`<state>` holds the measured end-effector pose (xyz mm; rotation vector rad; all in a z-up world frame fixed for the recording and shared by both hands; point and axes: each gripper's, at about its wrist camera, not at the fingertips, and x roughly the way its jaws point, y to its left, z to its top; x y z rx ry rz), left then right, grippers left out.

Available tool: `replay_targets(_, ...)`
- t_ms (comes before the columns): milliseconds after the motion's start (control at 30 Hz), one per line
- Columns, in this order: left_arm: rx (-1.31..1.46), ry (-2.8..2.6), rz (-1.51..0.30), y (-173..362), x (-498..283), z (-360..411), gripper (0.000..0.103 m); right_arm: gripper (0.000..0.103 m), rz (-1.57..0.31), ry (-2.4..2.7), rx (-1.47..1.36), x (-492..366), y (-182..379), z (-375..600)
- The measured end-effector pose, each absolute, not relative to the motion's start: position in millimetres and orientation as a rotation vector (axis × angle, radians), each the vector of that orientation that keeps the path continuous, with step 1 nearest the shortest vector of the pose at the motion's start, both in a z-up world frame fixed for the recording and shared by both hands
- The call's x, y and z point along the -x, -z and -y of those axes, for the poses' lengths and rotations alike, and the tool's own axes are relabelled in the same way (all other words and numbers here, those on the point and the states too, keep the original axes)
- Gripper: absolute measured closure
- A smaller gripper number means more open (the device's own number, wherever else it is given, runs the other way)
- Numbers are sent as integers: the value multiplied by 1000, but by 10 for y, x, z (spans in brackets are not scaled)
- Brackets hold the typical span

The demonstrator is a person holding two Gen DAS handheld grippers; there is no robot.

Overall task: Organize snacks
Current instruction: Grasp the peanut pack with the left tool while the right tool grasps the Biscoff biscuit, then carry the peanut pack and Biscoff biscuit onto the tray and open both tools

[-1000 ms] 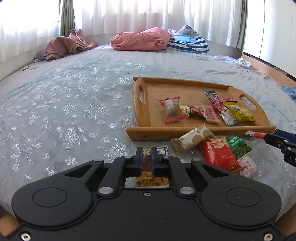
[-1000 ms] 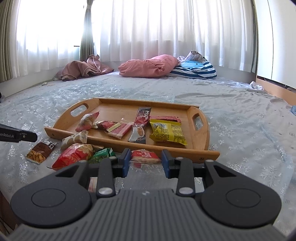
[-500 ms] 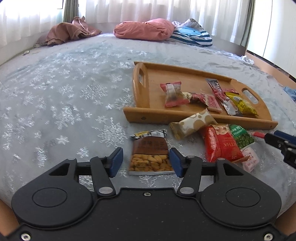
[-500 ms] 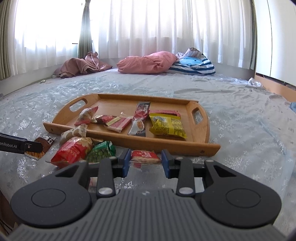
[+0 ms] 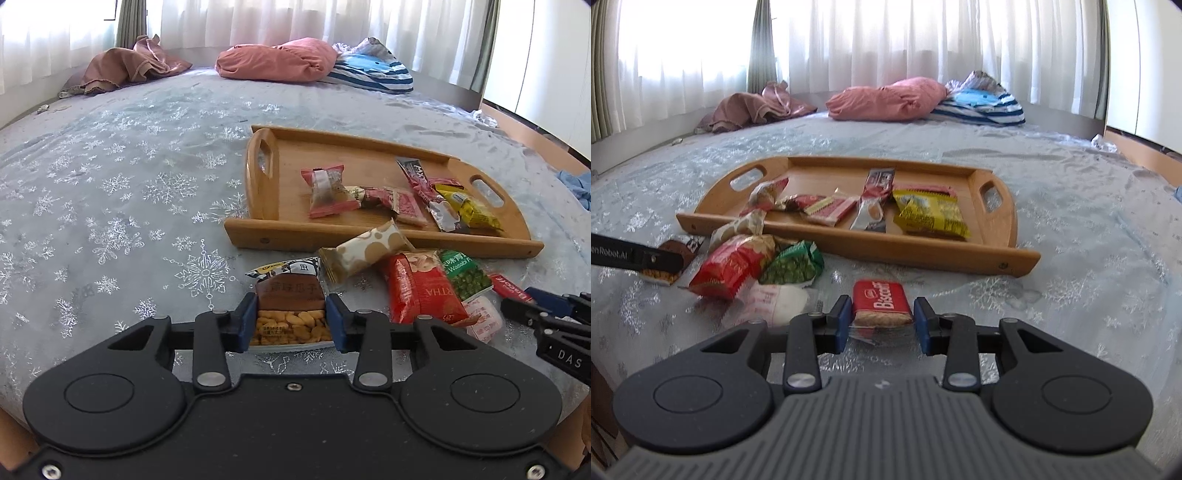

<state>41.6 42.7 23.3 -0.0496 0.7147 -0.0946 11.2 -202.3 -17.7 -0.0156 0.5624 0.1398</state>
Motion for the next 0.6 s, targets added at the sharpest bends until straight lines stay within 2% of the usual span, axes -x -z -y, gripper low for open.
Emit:
replay_targets(100,52,91,-712,-256,-408,-443,65,58,-564,-145,6,-111,186,2025)
replay_targets(200,58,89,-709,-277,-405,-454,65,44,-561,-147,-16,-141,173,2044)
replay_targets(300,59,87,-704,-297,-404,-457,65,41,-563,-145,-60,-203,149,2076)
replay_targets(500,59,90,-700,-319,-392,-443,65,41,-589,-116,-56,-345,171,2031)
replay_targets(567,59,92,-696,-339,-389,-431,65,45,-599,-120,-34,-364,194,1999)
replay_targets(600,59,94,-694,-349,-389,-428,65,53,-600,-121,-18,-365,199,1976)
